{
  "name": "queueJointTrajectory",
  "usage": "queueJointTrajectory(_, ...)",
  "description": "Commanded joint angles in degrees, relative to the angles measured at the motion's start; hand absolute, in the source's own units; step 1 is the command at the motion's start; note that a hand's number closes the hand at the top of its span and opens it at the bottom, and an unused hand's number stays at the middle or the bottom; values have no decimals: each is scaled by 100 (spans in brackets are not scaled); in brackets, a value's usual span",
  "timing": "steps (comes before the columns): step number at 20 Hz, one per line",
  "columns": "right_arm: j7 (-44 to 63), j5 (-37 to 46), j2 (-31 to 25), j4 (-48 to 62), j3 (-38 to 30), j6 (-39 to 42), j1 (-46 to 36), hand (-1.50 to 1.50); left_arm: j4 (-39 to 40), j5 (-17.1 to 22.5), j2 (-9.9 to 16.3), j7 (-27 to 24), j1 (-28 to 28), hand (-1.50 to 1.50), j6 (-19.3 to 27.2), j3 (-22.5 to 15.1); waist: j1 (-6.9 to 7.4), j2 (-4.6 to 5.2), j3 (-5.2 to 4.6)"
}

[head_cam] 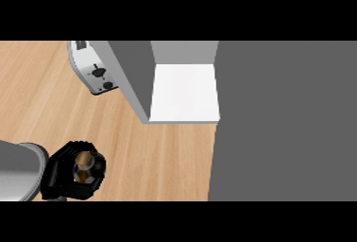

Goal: Pick up the wine, place it into the cabinet and close the cabinet

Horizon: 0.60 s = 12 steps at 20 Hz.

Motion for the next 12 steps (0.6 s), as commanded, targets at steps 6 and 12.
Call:
queueJointTrajectory(6,441,-796,-141,-645,-508,-11,-176,-150,-1440,-44,-299,-242,462,150,520,-140,32,-6,-1)
queueJointTrajectory(12,354,-789,-116,-578,-506,122,-21,-150,-3107,585,-541,1289,730,150,336,-623,40,-13,3)
